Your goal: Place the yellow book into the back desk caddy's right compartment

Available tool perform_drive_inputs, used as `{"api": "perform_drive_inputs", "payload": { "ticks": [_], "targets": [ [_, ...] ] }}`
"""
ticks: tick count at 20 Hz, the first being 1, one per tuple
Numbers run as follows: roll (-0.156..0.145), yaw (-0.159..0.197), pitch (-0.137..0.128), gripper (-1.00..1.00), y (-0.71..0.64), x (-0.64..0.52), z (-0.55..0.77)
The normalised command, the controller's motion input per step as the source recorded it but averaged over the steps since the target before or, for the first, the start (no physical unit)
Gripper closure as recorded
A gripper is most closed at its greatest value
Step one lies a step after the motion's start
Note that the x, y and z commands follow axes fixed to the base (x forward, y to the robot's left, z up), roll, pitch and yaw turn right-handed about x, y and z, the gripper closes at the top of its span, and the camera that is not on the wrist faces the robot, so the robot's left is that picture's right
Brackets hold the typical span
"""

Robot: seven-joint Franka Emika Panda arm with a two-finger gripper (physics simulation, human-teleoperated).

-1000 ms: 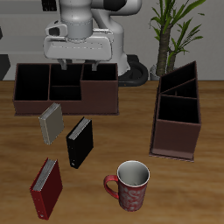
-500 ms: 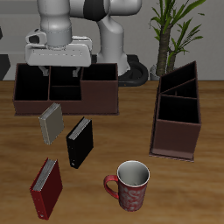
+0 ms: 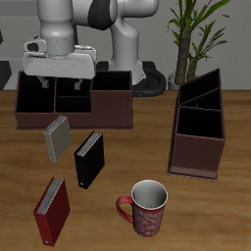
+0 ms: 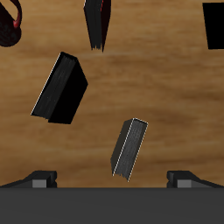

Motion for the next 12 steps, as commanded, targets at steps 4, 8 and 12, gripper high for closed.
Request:
{"api": "perform_drive_inputs", "payload": {
  "ticks": [4,8,12],
  "targets": [
    [-0.034,-0.065,-0.037,-1.0,-0.22,-0.05,-0.18],
    [-0.047,-0.103,0.004,-1.0,-0.23,0.06,-0.39],
    [-0.017,-0.081,0.019,-1.0,-0.06,0.06,-0.41]
  ]
}}
